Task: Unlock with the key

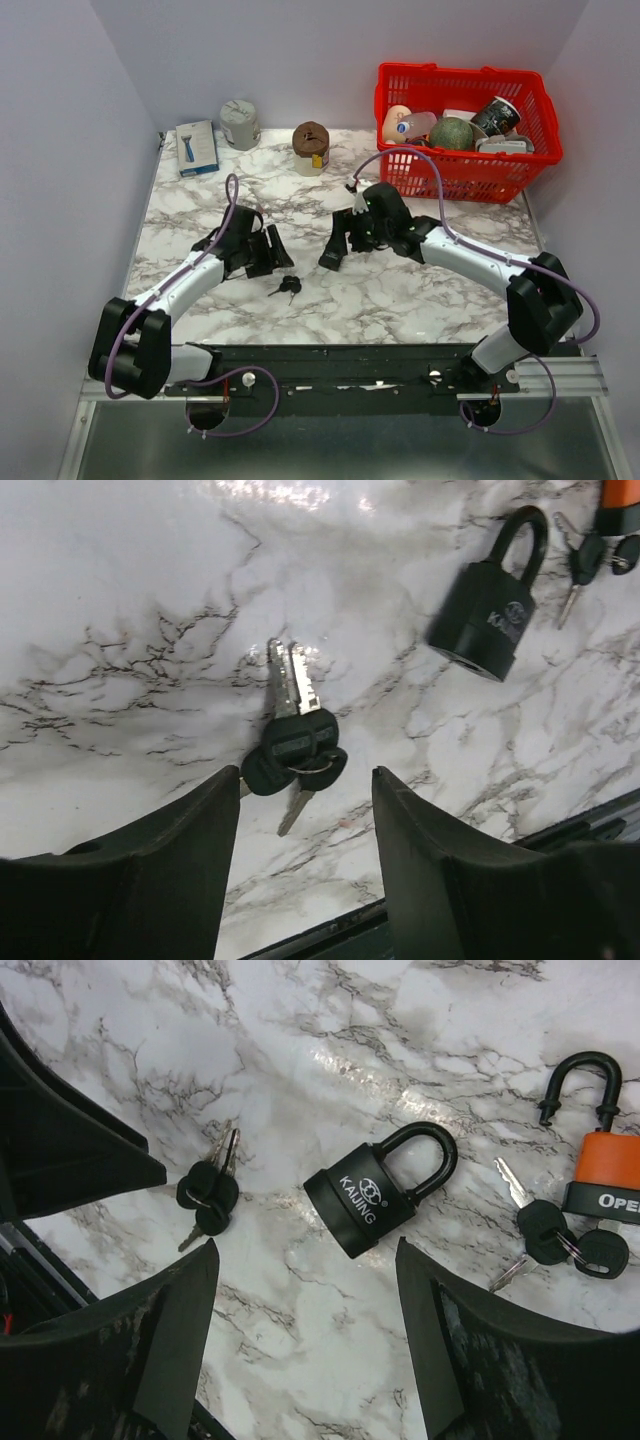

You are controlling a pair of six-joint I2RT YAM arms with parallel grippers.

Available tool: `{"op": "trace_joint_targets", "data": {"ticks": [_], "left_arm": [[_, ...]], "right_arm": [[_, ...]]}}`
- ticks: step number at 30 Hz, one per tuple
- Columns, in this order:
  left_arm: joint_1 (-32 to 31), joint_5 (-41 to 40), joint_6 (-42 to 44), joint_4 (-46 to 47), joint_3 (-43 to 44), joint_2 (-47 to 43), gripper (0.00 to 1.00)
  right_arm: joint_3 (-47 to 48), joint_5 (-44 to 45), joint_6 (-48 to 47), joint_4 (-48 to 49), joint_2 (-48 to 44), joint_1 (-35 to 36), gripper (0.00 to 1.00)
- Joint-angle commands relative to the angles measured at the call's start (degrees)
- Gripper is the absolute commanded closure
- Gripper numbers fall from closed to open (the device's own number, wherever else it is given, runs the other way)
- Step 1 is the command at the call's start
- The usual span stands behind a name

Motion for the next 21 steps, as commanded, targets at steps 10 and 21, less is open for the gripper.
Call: {"op": "trace_joint_targets", "data": {"ticks": [10, 21], "left_arm": [[-3.88, -6.99, 0.17, -4.03, 6.31, 11.26, 0.41], [-7.05, -8.67, -1.41, -7.46, 7.72, 17.41, 0.37]], "right_arm": [[-5.01, 6.72, 1.33, 0.73, -6.55, -0.04, 0.21], [-5.71, 7.69, 0.8, 0.73, -7.95, -0.04, 0.21]]}}
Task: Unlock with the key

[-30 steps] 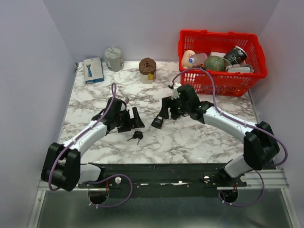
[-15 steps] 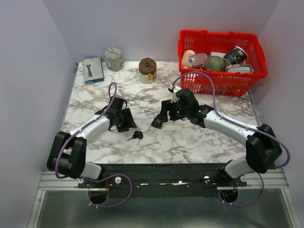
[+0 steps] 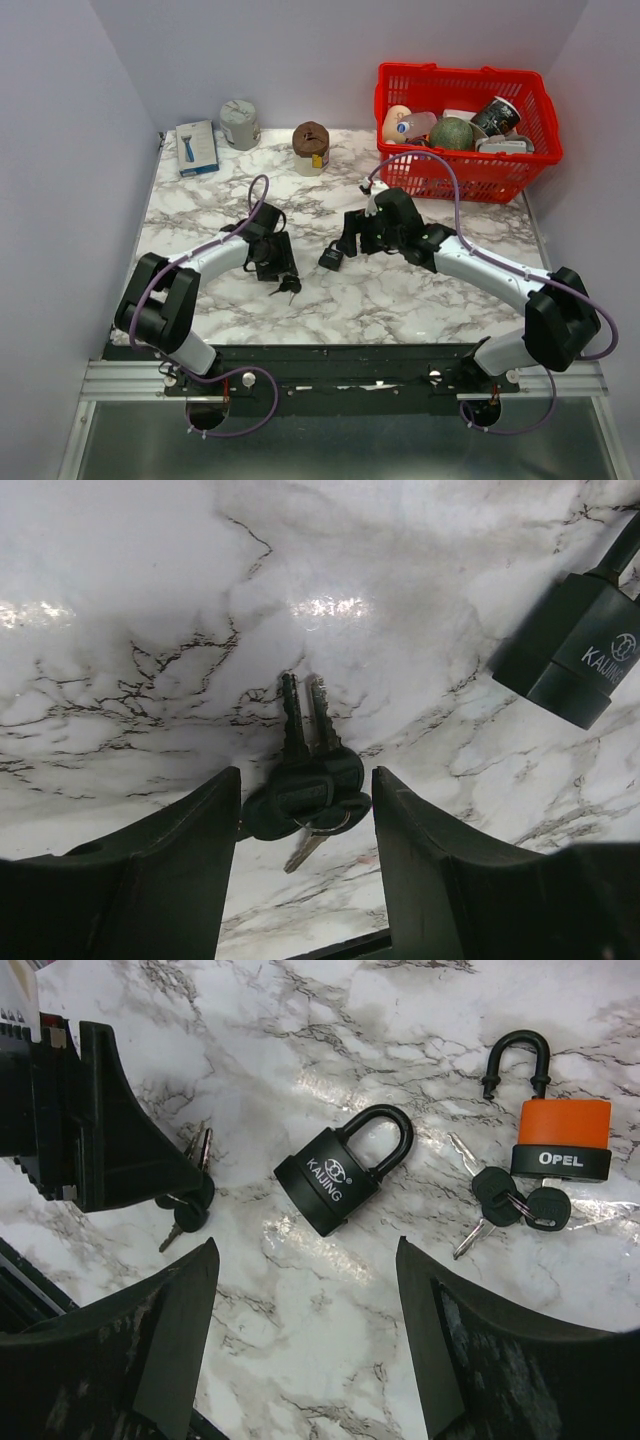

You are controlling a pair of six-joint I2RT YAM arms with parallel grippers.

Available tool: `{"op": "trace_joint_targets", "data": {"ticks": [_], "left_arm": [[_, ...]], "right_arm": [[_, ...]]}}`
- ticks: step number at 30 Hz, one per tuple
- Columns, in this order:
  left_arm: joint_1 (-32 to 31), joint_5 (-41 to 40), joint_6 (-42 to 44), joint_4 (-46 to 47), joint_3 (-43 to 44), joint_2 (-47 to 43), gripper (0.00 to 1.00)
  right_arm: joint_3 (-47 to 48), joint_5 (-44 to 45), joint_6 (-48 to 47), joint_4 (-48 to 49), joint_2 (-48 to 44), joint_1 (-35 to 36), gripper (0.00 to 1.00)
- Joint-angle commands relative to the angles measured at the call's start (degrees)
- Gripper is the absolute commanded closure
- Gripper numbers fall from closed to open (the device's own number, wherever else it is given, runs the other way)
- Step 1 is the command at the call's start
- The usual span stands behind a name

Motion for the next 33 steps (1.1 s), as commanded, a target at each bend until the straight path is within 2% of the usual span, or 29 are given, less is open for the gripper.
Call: {"op": "trace_joint_targets", "data": {"ticks": [1, 4, 14, 21, 27, 28, 31, 33], "left_arm": [[-1.48, -2.77, -0.66, -3.15, 0.38, 3.38, 0.37], [-1.74, -4.7, -0.49, -4.73, 0.64, 3.82, 0.42], [-6.05, -9.1, 1.18, -10.62, 2.22, 6.81, 0.44], [-6.49, -9.89, 0.39, -12.03, 1.35, 6.72, 0.51], [-6.58, -9.54, 0.21, -10.72, -0.32, 5.41, 0.7], [-6.58, -8.24, 0.13, -10.54, -0.5, 4.97, 0.77], [-6.49, -8.05, -0.31, -10.01, -0.5, 2.95, 0.88], [-6.58, -8.22, -0.75, -10.1, 0.2, 0.67, 0.9]], "right_arm": [[-1.03, 2.09, -0.36, 0.49, -1.7, 0.0, 0.21], [-1.65, 2.45, -0.27, 0.57, -2.58, 0.0, 0.21], [-3.41, 3.67, 0.78, 0.66, -4.43, 0.0, 0.21], [-4.9, 4.12, 2.1, 1.63, -5.31, 0.0, 0.21], [-5.34, 3.77, 2.36, 1.89, -5.48, 0.0, 0.2], [-5.17, 3.68, 2.28, 1.89, -5.57, 0.0, 0.2], [-4.64, 2.71, 2.1, 1.45, -5.75, 0.0, 0.2], [-4.02, 1.75, 2.1, 1.28, -5.92, 0.0, 0.2]]}}
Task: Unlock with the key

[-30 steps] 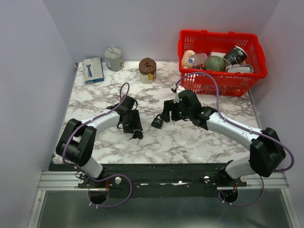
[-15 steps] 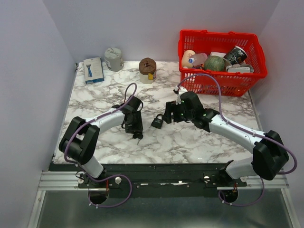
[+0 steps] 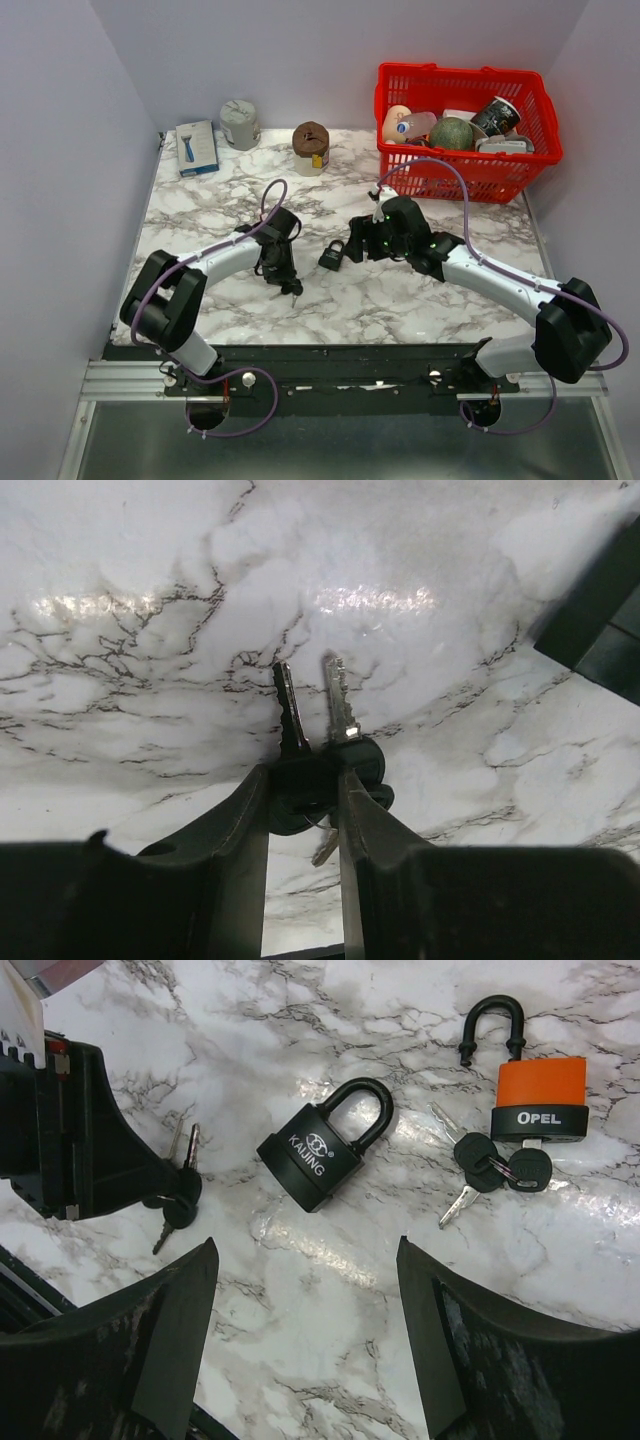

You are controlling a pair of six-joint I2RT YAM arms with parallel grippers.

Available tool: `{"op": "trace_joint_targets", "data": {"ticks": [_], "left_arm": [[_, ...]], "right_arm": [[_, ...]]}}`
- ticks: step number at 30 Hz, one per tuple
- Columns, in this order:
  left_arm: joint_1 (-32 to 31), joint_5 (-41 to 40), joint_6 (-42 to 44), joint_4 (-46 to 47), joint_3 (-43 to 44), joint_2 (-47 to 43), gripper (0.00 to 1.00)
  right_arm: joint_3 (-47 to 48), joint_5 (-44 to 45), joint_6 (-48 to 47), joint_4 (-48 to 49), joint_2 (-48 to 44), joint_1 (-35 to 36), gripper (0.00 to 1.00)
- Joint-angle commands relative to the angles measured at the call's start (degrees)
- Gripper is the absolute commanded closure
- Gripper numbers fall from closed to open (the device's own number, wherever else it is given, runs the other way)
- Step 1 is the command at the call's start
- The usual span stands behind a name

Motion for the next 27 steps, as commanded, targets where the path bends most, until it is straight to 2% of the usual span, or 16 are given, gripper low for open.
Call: {"op": "trace_joint_targets", "data": {"ticks": [1, 7, 11, 13, 21, 27], "left_arm": [[-0.24, -1.2, -0.93, -4.55, -2.07, -1.96, 0.91], [-0.33, -0.6, -5.31, -3.76, -0.31, -9.69, 0.95], [-0.24, 0.64, -8.39, -0.86, -1.02, -14.79, 0.95], [0.2, 1.69, -9.88, 0.19, -1.02, -16.11, 0.95], [1.25, 7.93, -26.75, 10.47, -4.09, -21.83, 0.95], [1.17, 7.76, -30.63, 12.15, -4.7, -23.41, 0.95]], "right_arm": [[0.83, -1.14, 0.53, 0.8, -1.62, 0.09, 0.2], [2.06, -4.83, 0.79, 0.71, -1.36, 0.0, 0.2], [2.24, -12.1, 0.17, 2.11, -0.74, 0.0, 0.21], [1.62, -14.93, 0.87, 5.18, -0.83, 0.18, 0.21], [-0.75, -21.53, 5.0, 16.34, 1.8, 1.76, 0.25], [-1.28, -23.73, 5.8, 19.68, 5.23, 3.25, 0.28]]}}
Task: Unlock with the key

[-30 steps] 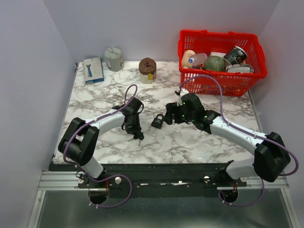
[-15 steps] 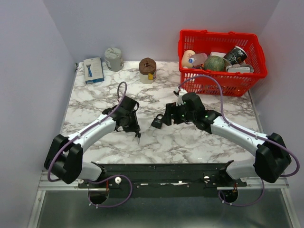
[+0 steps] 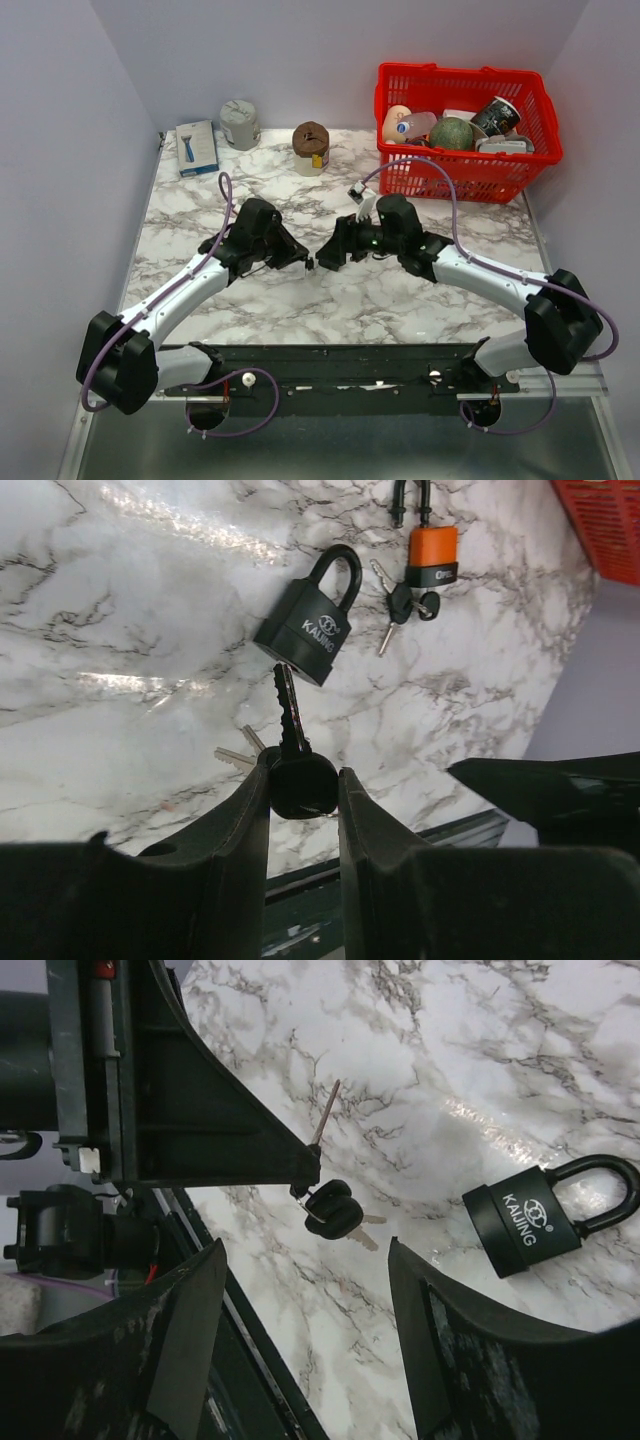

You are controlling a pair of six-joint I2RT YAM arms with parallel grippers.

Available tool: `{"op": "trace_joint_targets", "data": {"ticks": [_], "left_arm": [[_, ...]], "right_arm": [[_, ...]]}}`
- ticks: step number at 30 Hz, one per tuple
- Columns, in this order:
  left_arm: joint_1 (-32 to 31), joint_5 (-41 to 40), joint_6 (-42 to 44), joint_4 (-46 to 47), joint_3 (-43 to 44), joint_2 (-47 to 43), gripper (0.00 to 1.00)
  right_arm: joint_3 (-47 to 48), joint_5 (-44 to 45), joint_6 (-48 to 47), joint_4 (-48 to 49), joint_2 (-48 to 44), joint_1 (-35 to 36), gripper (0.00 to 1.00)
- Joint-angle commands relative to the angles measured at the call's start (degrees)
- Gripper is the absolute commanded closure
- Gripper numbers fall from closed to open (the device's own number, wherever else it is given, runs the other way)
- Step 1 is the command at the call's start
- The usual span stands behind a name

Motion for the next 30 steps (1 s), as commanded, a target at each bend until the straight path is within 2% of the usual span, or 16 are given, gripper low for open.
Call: {"op": "trace_joint_targets", "data": {"ticks": [1, 20, 30], "left_arm": [[0.12, 2.07, -7.07, 4.06, -1.03, -2.15, 0.95], [0.21, 3.83, -9.54, 5.56, -1.12, -3.55, 0.95], [0.21, 4.01, -9.72, 5.73, -1.04, -3.47, 0.95]], "right_arm": [[-1.32, -3.67, 1.23, 5.13, 2.72, 1.44, 0.29], [2.46, 0.9, 1.23, 9.35, 8.87, 1.97, 0.37], [2.63, 1.34, 3.34, 11.2, 8.96, 1.97, 0.39]]}}
